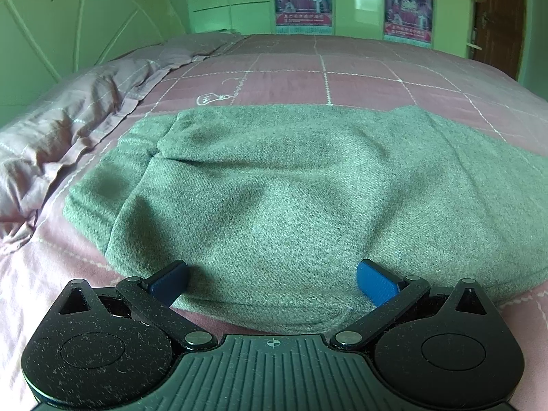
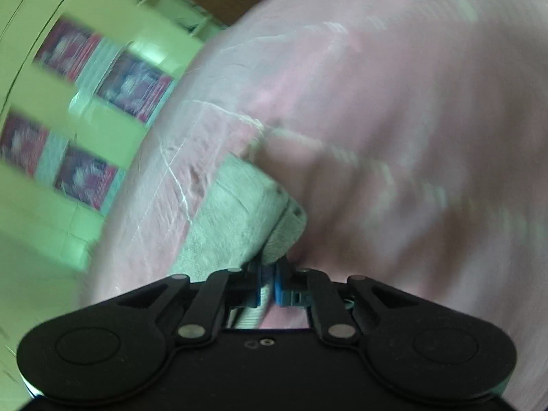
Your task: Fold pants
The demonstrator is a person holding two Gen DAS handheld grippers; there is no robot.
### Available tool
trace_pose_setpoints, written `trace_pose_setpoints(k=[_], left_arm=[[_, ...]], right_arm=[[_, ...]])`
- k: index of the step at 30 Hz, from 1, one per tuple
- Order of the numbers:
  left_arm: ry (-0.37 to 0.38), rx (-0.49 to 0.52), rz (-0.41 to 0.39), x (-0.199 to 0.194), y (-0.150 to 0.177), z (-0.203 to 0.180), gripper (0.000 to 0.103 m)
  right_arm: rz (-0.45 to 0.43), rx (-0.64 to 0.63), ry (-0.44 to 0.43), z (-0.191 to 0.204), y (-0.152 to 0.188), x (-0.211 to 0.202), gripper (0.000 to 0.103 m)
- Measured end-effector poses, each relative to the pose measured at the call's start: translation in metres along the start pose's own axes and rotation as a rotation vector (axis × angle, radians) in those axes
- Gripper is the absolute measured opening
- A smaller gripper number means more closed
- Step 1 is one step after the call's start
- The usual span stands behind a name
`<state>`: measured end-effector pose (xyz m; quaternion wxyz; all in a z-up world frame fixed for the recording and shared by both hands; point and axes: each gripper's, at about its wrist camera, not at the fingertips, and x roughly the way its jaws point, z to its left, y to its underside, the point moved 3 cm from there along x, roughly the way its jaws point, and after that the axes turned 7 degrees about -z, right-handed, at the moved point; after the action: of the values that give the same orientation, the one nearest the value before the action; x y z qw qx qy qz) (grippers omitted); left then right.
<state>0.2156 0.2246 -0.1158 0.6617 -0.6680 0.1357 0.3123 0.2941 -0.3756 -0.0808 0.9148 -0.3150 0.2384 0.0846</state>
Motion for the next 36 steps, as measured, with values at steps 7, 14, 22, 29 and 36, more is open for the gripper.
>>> trace_pose_setpoints(k=[7, 14, 22, 29, 36], left_arm=[[0.072, 0.030, 0.030, 0.003, -0.004, 0.008, 0.103], [0.062, 0.017, 0.019, 0.002, -0.002, 0.007, 0.103], [-0.004, 0.021, -0.059, -0.024, -0.006, 0.010, 0.103], [-0.091, -0.209, -0.105, -0.038, -0.011, 0.084, 0.103], [-0.053, -0.457, -0.060, -0.003, -0.017, 0.138, 0.094]], right_arm=[[-0.127, -0.200, -0.108, 0.015, -0.023, -0.039, 0.000], [-0.055, 0.029, -0.074, -0.052, 0.003, -0.022, 0.008], [-0.153, -0.167, -0.112, 0.005, 0.016, -0.066, 0.016], [0.278, -0.481, -0.507, 0.215, 0.126, 0.044, 0.021], [0.577, -0.760, -0.585, 0.367, 0.256, 0.152, 0.036]])
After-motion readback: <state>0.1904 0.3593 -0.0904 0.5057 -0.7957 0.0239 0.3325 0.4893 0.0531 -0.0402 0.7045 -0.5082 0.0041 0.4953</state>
